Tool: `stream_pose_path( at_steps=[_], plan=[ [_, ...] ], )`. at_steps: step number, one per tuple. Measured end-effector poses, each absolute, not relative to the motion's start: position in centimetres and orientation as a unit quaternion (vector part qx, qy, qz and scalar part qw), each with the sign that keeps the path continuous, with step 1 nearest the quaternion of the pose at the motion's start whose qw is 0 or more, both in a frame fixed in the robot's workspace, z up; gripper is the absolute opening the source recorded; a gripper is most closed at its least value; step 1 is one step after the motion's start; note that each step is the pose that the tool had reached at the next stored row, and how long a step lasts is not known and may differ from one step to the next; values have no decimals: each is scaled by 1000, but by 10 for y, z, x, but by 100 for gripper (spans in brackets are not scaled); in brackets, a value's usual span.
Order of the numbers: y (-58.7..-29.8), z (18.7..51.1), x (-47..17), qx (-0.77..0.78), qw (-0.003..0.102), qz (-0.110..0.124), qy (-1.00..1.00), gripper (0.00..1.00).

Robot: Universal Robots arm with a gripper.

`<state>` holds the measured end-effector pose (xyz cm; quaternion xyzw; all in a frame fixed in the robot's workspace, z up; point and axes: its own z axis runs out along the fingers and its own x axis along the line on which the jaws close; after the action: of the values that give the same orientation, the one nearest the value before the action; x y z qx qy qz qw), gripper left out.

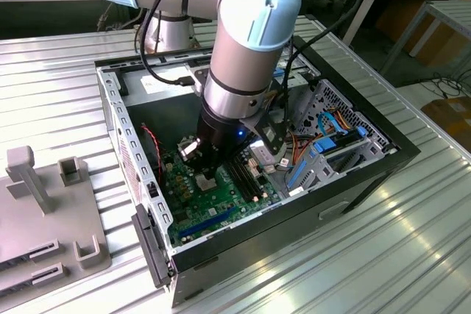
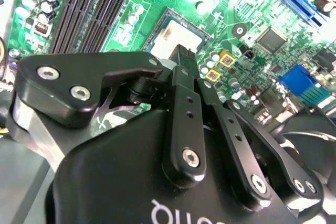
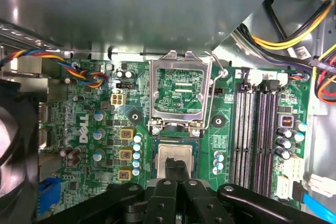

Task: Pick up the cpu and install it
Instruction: 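Close the cpu cover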

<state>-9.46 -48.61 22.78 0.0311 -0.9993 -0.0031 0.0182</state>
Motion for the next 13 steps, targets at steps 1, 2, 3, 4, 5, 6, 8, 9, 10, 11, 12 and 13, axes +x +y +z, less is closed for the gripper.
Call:
stream_pose_path(
  at_steps=[1,2,3,4,5,6,8,9,10,11,12,13],
  plan=[
    [-486,228,-95,31,18,-3,-999,11],
    [-486,228,-94,31,18,-3,-999,11],
    [-486,228,-93,31,18,-3,-999,11],
    [-486,228,-90,31,18,-2,-999,11],
    [-486,228,-87,31,18,-2,-999,11],
    [-486,228,-83,31,18,-2,-999,11],
    [-486,227,-74,31,18,-2,-999,11],
    [-486,227,-72,31,18,-2,-999,11],
    [-486,227,-70,31,18,-2,-999,11],
    [-486,227,-68,31,18,-2,-999,11],
    [-486,227,-66,31,18,-2,-999,11],
    [-486,227,-64,31,18,-2,-999,11]
  ],
)
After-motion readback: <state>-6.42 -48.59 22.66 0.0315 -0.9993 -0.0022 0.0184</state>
